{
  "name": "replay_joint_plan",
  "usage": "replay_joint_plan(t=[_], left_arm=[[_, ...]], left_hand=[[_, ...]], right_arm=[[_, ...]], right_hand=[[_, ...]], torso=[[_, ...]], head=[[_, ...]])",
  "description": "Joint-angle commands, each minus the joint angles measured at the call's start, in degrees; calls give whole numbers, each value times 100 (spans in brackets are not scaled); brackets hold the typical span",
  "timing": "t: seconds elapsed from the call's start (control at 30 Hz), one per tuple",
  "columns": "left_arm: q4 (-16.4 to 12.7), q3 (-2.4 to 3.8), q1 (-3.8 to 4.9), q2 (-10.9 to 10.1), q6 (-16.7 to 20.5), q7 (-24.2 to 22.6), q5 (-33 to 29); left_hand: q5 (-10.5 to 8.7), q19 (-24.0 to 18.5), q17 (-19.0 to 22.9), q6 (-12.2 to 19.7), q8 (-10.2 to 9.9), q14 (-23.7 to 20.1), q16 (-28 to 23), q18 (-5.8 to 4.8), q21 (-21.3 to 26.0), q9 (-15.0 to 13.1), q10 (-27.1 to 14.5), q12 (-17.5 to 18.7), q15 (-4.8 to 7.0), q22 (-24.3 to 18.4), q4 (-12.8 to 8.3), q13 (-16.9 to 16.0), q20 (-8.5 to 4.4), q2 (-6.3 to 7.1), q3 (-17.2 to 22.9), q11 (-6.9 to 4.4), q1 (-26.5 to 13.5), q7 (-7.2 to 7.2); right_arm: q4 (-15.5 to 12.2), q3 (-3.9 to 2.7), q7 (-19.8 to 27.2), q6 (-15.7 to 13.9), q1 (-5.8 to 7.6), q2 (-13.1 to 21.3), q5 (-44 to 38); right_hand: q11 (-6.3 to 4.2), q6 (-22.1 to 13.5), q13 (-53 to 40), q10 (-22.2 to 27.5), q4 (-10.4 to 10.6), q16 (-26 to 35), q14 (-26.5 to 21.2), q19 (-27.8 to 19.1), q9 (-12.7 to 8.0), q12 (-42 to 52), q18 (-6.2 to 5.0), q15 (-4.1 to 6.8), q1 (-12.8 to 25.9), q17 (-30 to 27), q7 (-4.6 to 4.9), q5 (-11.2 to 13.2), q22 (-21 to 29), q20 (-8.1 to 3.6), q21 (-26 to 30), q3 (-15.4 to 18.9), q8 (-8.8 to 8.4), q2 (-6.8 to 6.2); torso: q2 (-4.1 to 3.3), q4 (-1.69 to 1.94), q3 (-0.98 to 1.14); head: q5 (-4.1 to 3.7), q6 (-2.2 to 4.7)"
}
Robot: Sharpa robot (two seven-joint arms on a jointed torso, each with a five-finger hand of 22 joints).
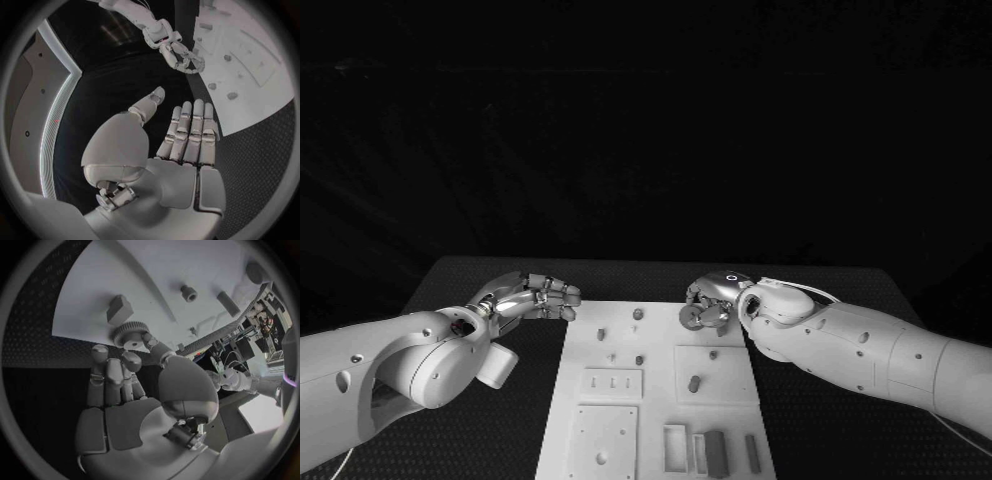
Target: Assemble the parts on the task board
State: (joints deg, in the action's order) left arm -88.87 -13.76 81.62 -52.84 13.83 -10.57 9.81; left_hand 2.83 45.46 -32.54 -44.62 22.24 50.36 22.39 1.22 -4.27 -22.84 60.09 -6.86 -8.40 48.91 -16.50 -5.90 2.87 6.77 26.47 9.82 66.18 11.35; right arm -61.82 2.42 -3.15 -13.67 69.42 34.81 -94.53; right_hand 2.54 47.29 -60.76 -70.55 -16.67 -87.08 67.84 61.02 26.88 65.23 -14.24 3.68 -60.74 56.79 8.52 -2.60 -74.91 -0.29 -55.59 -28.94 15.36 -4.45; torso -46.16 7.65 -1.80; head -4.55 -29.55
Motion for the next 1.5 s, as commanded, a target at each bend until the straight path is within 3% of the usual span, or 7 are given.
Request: replay_joint_plan(t=[0.03,0.17,0.47,0.93,1.23,1.5], left_arm=[[-8,4,16,5,-81,-40,22],[-8,4,16,2,-81,-41,22],[-8,4,16,-4,-81,-42,22],[-9,4,16,-11,-85,-39,22],[13,4,15,-2,-90,-36,22],[22,4,14,0,-93,-38,22]], left_hand=[[10,-22,-8,-7,-36,-43,-25,-76,33,8,-24,35,-8,-8,0,10,-7,-40,-30,-4,-9,-35],[10,-22,-8,-7,-36,-43,-26,-76,33,8,-24,35,-8,-9,0,10,-7,-40,-30,-4,-9,-35],[10,-23,-11,-8,-36,-42,-28,-77,33,8,-22,36,-8,-10,0,10,-7,-42,-30,-4,-8,-36],[10,-23,-14,-8,-37,-42,-32,-78,33,9,-21,39,-8,-11,0,11,-7,-42,-30,-4,-7,-38],[10,-23,-17,-8,-37,-41,-34,-79,33,10,-21,41,-8,-12,0,12,-7,-42,-31,-3,-7,-38],[10,-23,-19,-7,-38,-41,-37,-79,34,11,-21,42,-8,-13,0,13,-7,-43,-31,-3,-6,-39]], right_arm=[[2,41,-63,39,-62,25,-127],[-11,41,-58,-87,-62,38,-110],[-86,40,-45,-251,-62,87,-61],[-151,39,-59,-146,-63,156,-26],[-157,38,-39,-158,-63,193,24],[-239,35,-19,-151,-63,286,79]], right_hand=[[-47,112,8,-1,-5,-25,40,-17,23,-9,-76,31,-40,24,7,-20,-111,-27,-33,27,54,31],[-88,241,9,-23,-4,-32,81,-1,58,-9,-76,67,-27,55,-36,-19,-109,-28,-42,44,122,50],[-91,177,17,-38,14,-20,82,23,50,-29,-76,79,67,16,-35,-19,-99,-32,-40,92,76,-88],[-74,123,25,-42,26,-5,66,37,43,-50,-76,63,143,-30,-17,-19,-89,-35,-24,84,37,-191],[-26,-37,31,-15,71,25,-10,38,8,-84,-76,19,282,-133,33,-20,-79,-26,9,36,-63,-366],[-21,-33,30,-17,81,20,8,46,8,-84,-76,12,288,-107,37,-20,-78,-28,13,-5,-63,-374]], torso=[[3,1,-6],[3,3,-8],[4,2,-8],[0,-2,-2],[2,1,-4],[3,-2,-6]], head=[[-10,1],[-11,1],[-12,8],[-15,5],[-28,-1],[-41,-3]])
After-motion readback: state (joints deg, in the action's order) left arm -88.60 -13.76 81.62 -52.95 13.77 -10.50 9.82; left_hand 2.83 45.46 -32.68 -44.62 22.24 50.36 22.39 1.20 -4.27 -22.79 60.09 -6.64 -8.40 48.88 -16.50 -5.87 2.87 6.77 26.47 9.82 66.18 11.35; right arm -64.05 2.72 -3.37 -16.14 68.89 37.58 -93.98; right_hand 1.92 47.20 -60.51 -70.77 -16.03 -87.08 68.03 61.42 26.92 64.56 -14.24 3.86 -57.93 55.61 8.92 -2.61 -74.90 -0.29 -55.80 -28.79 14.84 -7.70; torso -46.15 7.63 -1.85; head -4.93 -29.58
